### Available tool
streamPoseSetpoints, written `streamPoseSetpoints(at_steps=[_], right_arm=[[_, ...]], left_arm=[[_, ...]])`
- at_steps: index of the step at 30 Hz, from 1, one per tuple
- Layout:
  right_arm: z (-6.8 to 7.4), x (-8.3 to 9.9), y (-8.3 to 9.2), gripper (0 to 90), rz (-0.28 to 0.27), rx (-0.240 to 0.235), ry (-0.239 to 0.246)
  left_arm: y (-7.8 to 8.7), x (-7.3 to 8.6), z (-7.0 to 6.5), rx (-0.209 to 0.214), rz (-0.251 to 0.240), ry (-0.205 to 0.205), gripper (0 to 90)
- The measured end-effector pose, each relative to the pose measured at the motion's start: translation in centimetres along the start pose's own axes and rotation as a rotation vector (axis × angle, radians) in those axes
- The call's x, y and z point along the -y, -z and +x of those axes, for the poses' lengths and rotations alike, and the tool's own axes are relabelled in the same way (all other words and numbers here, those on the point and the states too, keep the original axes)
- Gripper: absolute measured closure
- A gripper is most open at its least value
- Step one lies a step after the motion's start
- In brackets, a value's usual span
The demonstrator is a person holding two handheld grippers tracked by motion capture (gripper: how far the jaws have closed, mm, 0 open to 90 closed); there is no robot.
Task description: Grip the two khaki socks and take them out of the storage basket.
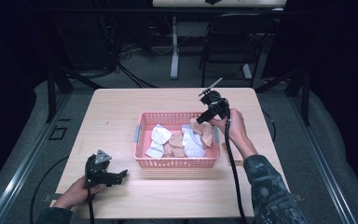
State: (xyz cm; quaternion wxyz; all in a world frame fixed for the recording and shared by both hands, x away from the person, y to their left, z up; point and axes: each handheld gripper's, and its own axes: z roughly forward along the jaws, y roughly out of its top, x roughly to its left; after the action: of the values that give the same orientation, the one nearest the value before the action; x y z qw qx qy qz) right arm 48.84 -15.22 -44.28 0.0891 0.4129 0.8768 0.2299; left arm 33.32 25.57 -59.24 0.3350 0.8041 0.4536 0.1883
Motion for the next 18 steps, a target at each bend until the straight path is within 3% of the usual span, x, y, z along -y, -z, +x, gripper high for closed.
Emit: streamPoseSetpoints(at_steps=[7, 11, 18], right_arm=[[-0.5, -0.3, -2.2, 51.8, 0.064, 0.012, -0.055], [-0.9, -0.1, -2.9, 53.8, 0.066, 0.022, -0.073], [-0.8, 0.3, -4.2, 57.7, 0.100, 0.054, -0.072]], left_arm=[[0.0, 0.0, 0.0, 0.000, -0.001, -0.001, 0.0], [0.0, 0.0, 0.0, 0.000, -0.001, 0.000, 0.0], [0.0, 0.0, 0.0, 0.000, 0.000, 0.000, 0.0]])
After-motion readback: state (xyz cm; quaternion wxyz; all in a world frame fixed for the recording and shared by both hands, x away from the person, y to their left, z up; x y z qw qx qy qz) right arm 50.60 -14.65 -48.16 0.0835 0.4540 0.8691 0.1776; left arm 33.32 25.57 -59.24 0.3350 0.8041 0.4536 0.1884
